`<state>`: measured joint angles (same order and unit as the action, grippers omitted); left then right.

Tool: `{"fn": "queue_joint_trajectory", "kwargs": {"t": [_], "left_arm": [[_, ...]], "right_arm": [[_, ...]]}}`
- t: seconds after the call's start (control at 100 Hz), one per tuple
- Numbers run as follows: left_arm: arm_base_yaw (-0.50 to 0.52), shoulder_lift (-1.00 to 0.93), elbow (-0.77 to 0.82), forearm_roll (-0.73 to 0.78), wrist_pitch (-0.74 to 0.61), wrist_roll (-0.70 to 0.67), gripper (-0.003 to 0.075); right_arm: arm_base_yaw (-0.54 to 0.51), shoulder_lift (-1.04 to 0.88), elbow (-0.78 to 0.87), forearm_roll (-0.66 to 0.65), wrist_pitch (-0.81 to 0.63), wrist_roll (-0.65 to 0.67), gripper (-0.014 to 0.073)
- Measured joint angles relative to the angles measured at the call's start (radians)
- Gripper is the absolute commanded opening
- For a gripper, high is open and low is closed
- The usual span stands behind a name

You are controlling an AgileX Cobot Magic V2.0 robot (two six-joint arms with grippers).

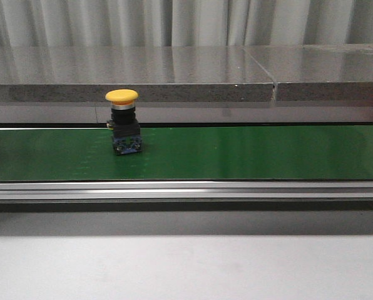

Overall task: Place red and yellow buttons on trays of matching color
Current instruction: 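Set the red button on the green belt and release it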

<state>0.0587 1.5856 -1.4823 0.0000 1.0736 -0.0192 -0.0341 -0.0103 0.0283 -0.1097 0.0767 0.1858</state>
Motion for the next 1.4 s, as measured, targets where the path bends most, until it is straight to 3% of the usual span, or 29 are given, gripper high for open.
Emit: {"fn": "queue_joint_trajectory", "kwargs": {"t": [0.2, 0.46, 0.69, 0.95, 1.4], "left_arm": [[-0.108, -0.137, 0.028, -0.007, -0.087, 0.036, -0.0025], [-0.196, -0.296, 0.146, -0.009, -0.126, 0.071, -0.0021], [-0.264, -0.488, 0.349, -0.026, -0.223, 0.089, -0.0021], [-0.269, -0.76, 0.561, -0.058, -0.293, 0.091, -0.0021], [-0.271, -1.244, 0.819, -0.092, -0.252, 0.091, -0.0021]], "right_arm": [[0.0, 0.0, 0.0, 0.0, 0.0, 0.0, -0.0067], [0.0, 0.0, 0.0, 0.0, 0.0, 0.0, -0.0067], [0.0, 0.0, 0.0, 0.0, 0.0, 0.0, -0.0067], [0.0, 0.0, 0.0, 0.0, 0.0, 0.0, -0.0067], [0.0, 0.0, 0.0, 0.0, 0.0, 0.0, -0.0067]]}}
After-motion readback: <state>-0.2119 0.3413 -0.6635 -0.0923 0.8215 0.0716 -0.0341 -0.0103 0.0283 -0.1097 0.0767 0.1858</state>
